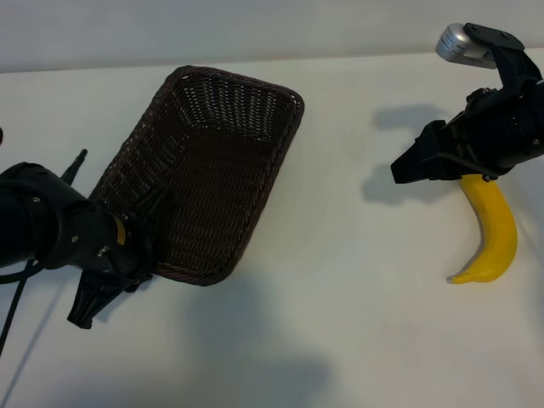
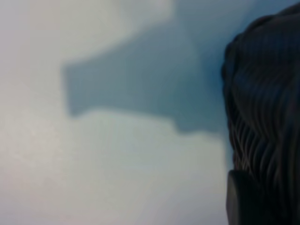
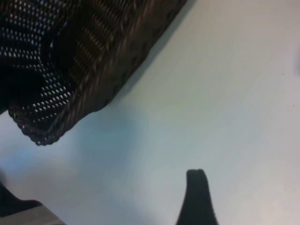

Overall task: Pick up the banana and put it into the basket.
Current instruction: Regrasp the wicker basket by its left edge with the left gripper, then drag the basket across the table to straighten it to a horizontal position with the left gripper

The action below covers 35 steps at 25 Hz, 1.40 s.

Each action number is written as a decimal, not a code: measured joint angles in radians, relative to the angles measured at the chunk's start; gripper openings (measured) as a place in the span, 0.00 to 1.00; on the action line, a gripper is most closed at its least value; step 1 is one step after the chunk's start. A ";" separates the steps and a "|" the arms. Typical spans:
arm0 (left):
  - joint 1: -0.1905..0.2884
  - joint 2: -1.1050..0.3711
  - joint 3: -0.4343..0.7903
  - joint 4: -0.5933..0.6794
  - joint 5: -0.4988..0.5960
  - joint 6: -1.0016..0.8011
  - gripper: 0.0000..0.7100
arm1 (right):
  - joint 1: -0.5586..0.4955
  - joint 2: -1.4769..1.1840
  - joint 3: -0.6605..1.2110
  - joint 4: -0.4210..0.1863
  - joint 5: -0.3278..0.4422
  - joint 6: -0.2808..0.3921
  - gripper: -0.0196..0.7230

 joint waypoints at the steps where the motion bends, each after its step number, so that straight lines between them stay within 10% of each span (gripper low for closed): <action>1: 0.000 0.000 0.000 0.000 -0.007 0.000 0.24 | 0.000 0.000 0.000 0.000 0.000 0.000 0.75; 15: 0.069 -0.093 -0.020 0.024 0.038 0.133 0.23 | 0.000 0.000 0.000 0.000 0.000 0.000 0.75; 35: 0.363 -0.078 -0.337 -0.422 0.348 1.412 0.22 | 0.000 0.000 0.000 -0.018 0.001 0.000 0.75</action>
